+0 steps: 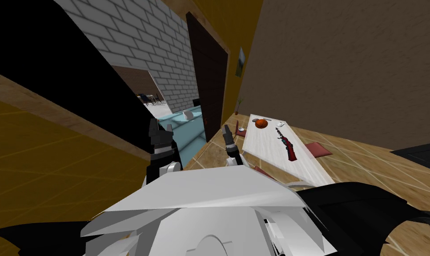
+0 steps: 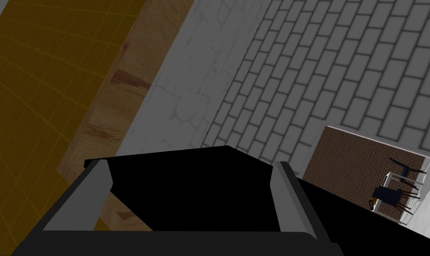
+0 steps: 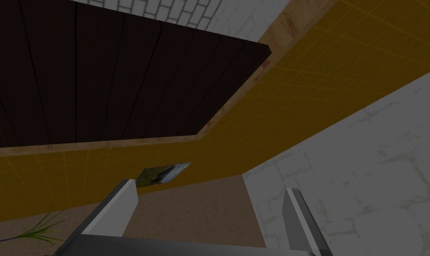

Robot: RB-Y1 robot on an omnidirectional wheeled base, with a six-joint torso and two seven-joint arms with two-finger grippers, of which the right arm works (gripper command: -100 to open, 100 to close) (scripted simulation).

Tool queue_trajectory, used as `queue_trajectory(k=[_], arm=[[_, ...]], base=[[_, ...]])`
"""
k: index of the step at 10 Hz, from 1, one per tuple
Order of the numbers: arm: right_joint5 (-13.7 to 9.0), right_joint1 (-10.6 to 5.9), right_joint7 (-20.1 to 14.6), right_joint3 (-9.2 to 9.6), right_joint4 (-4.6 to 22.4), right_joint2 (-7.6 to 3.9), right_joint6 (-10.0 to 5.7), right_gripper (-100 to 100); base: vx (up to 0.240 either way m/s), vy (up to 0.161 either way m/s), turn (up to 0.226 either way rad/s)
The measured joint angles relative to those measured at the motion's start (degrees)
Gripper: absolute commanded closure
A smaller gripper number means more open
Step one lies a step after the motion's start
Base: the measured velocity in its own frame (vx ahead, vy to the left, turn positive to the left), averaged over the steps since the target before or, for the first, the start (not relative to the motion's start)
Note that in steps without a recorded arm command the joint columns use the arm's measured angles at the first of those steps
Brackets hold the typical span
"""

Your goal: Push the door open

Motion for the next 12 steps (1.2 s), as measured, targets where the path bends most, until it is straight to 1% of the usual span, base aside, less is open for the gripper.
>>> queue_trajectory(k=[1, 2, 3, 4, 5, 6, 7, 8, 9, 10, 11, 12], arm=[[-0.06, -0.26, -0.18, 0.86, 0.98, -0.11, -0.08, -100], [-0.14, -0.77, -0.37, 1.85, 2.71, -0.17, -0.57, -100], [-0.4, -1.29, -0.83, 2.79, 3.99, -0.63, -0.74, -100], [-0.55, -1.81, -1.18, 3.59, 5.41, -0.77, -1.02, -100], [-0.57, -2.24, -1.34, 4.8, 6.58, -0.73, -1.06, -100], [-0.67, -2.89, -1.53, 5.61, 8.14, -0.73, -1.33, -100], [-0.9, -3.6, -1.93, 6.41, 9.73, -1.03, -1.62, -100], [-1.01, -3.59, -2.22, 7.31, 10.85, -1.3, -2.15, -100], [-1.14, -4.19, -2.48, 7.9, 11.88, -1.39, -2.28, -100], [-1.22, -4.66, -2.72, 8.95, 12.83, -1.43, -2.04, -100], [-1.25, -5.18, -2.82, 9.89, 14.43, -1.26, -2.32, -100], [-1.35, -5.34, -3.02, 10.6, 15.23, -1.49, -2.58, -100]], base=[[0.149, -0.023, -0.03], [0.179, -0.024, -0.033], [0.169, -0.017, -0.018], [0.181, -0.01, -0.033], [0.148, -0.012, -0.023], [0.14, -0.032, -0.026], [0.149, -0.033, -0.02], [0.124, -0.026, -0.019], [0.141, -0.034, -0.033], [0.133, -0.033, -0.022], [0.115, -0.015, -0.014], [0.103, -0.006, -0.021]])
